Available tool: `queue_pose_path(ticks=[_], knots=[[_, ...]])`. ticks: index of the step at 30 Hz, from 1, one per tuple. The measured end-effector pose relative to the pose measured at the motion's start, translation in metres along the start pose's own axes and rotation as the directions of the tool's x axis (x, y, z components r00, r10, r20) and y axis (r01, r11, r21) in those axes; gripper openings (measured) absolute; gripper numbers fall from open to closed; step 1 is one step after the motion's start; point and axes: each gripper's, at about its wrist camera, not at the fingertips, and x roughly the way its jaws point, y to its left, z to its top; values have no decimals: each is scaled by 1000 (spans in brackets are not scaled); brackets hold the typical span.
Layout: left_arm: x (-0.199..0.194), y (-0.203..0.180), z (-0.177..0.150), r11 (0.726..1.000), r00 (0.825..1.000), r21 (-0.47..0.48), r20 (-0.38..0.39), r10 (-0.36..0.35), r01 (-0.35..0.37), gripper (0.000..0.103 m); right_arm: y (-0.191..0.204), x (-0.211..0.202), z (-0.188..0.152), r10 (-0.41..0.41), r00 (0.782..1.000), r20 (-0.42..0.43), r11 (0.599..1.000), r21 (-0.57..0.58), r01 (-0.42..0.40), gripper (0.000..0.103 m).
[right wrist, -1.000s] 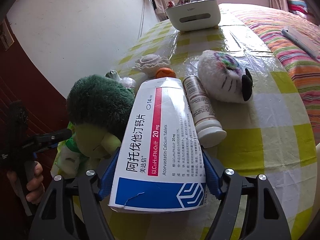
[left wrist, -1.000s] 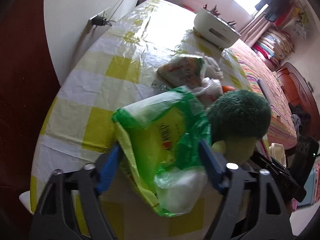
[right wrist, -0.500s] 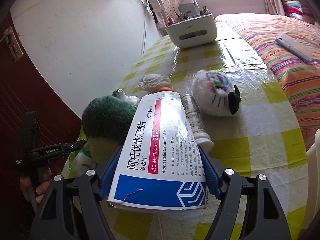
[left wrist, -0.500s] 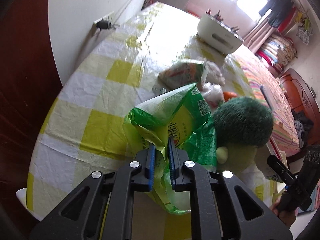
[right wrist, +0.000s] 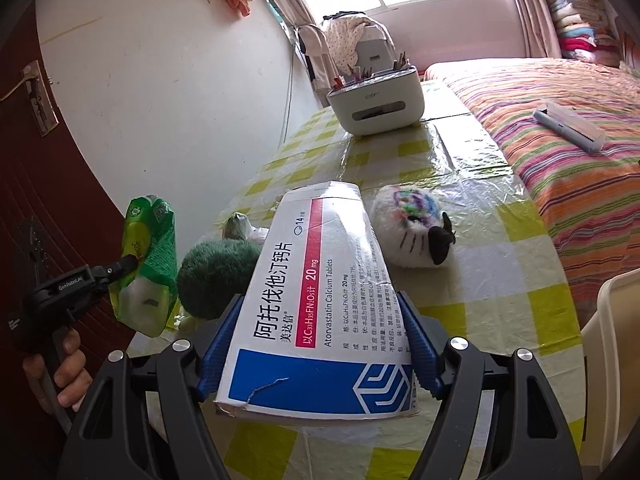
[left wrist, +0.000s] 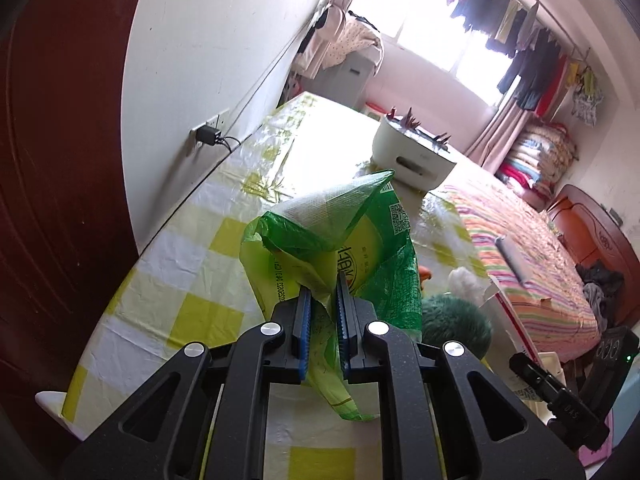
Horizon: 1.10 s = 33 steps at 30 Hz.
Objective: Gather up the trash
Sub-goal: 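Carry the green bag in left tool while right tool carries the box toward the bin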
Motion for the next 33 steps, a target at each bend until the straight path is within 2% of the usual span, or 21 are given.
queue_pose_path(ticks=[10,17,33], knots=[[-21,-29,-5,999,996,34,87,-17,14,10,-12,-19,0,-36,998,42,999,14,35,71],[-36,-58,-11,995,990,96,133,-38,25,11,-21,-29,3,-51,997,63,999,23,49,71],[-38,-127,-33,974,988,197,78,-130,112,11,-46,-62,-2,-100,989,108,994,58,94,71]])
